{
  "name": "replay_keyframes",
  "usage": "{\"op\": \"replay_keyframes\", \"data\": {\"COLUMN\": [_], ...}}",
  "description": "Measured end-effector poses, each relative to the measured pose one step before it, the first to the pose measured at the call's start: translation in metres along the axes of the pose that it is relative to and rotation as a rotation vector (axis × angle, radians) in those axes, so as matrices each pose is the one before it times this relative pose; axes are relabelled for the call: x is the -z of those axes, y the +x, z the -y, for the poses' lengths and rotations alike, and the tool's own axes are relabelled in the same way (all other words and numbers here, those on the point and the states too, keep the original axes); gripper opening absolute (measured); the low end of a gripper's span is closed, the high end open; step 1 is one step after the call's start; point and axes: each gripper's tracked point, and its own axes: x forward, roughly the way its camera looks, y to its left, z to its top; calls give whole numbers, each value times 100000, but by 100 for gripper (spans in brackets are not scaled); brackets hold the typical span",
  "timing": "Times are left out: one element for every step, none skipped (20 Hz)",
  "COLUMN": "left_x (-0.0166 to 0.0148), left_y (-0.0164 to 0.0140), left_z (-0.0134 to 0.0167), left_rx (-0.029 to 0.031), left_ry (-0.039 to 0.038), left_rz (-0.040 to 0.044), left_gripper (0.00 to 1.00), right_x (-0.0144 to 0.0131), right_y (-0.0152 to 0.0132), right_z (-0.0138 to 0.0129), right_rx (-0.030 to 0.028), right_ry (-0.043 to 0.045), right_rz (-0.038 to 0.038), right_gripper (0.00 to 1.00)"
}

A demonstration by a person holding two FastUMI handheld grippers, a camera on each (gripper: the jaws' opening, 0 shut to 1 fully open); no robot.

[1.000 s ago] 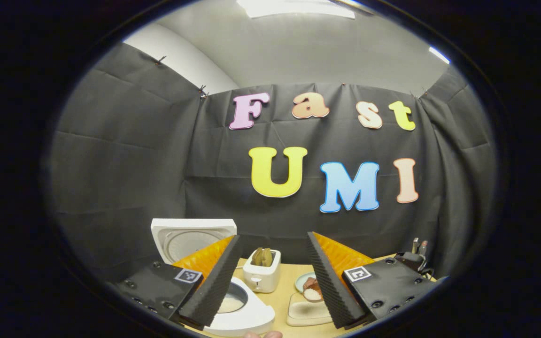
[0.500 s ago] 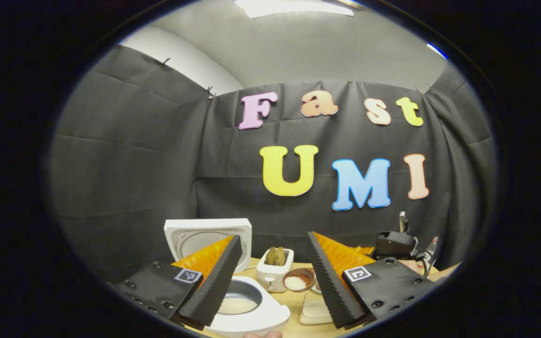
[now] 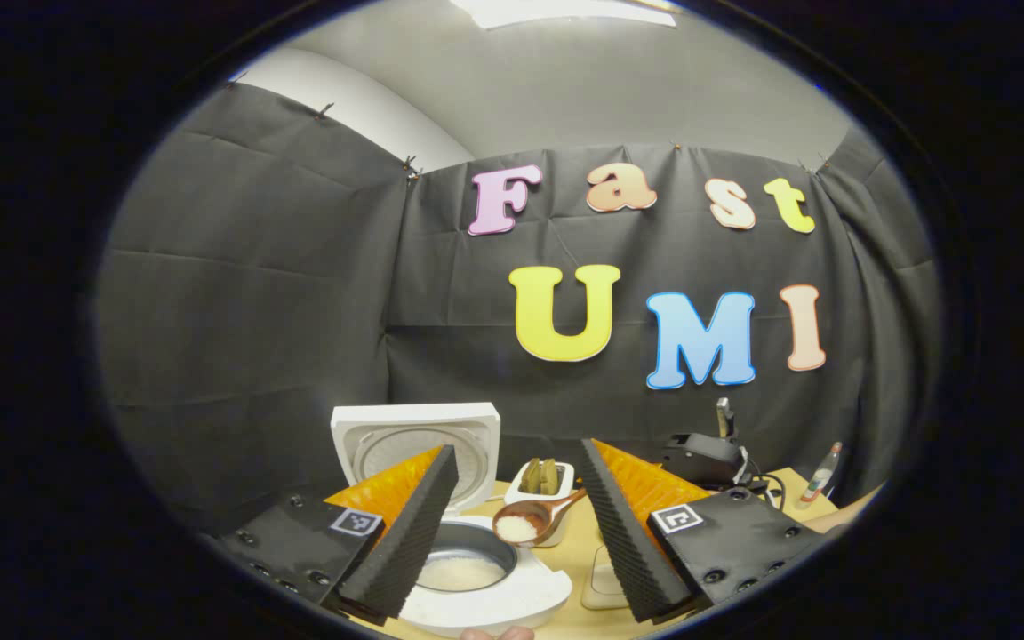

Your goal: Close the left gripper, press the button to open the rice cooker; take a wooden spoon from the chopstick holder with the right hand, scoop a spoonful of rice and pour it into the rice cooker, then put the wooden spoon back into the chopstick holder.

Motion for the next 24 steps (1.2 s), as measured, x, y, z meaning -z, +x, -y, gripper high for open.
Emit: {"op": "replay_keyframes", "data": {"left_x": [67, -179, -162, 92, 5, 56, -12, 97, 6, 26, 52, -21, 8, 65, 30, 55, 86, 284, 7, -161, -78, 180, 41, 172], "left_y": [-5, -109, -31, 95, 75, 32, 88, 3, -19, -52, -38, -24, 2, 54, 2, -87, 31, 125, -126, -212, -60, 22, -36, 89], "left_z": [-234, -111, -146, -174, -206, -308, -300, -326, -387, -332, -253, -158, -231, -195, -147, -57, -241, -346, -338, -185, -162, -187, -173, -213], "left_rx": [-180, 111, 121, 38, 152, -55, -116, -383, -388, -430, -174, -186, -86, 134, 544, 228, -250, -533, -594, -276, -257, -293, -317, -347], "left_ry": [546, -11, -240, -193, -216, -266, -297, -61, 33, -60, -269, -216, -58, -220, -640, -759, -506, -234, -258, -376, -202, 115, 211, 195], "left_rz": [-180, 320, 359, 217, 27, 56, 19, -45, 117, 107, 18, 135, 178, 74, 0, 76, -339, -354, 90, 352, 190, -103, -230, -203], "left_gripper": [91, 94, 94, 91, 91, 91, 91, 91, 91, 91, 91, 94, 94, 94, 94, 93, 91, 94, 94, 94, 94, 93, 91, 91], "right_x": [589, 549, 427, 594, 517, 634, 588, 615, 515, 516, 452, 425, 340, 544, 357, 483, 320, 274, 17, 101, 85, 29, -12, -105], "right_y": [591, 655, 745, 522, 602, 520, 561, 516, 436, 484, 357, 331, 275, 301, 381, 420, 285, 199, 285, 172, -31, -1, 12, 50], "right_z": [-101, 130, 109, -13, -45, -213, -197, -201, -170, -366, -221, -376, -362, -270, -426, -518, -469, -215, -314, -403, -475, -417, -542, -443], "right_rx": [269, 662, 1215, 1081, 896, 496, 35, 122, 608, 764, 747, 713, 295, -84, -358, -537, -178, 737, 1051, 659, 216, -190, -917, -1043], "right_ry": [-449, -923, -1770, -2778, -3299, -3642, -3758, -2975, -2713, -2839, -3500, -4196, -4909, -4507, -3977, -3510, -4416, -5929, -6770, -6864, -6057, -4045, -2532, -2445], "right_rz": [-1209, -1185, -789, -847, -1063, -1229, -1082, -914, -889, -700, -1080, -989, -856, -1084, -1291, -1305, -1049, -990, -340, -161, 51, -120, -127, -292], "right_gripper": [6, 6, 6, 6, 6, 6, 6, 6, 6, 6, 6, 6, 6, 6, 6, 6, 6, 6, 6, 6, 6, 6, 6, 6]}}
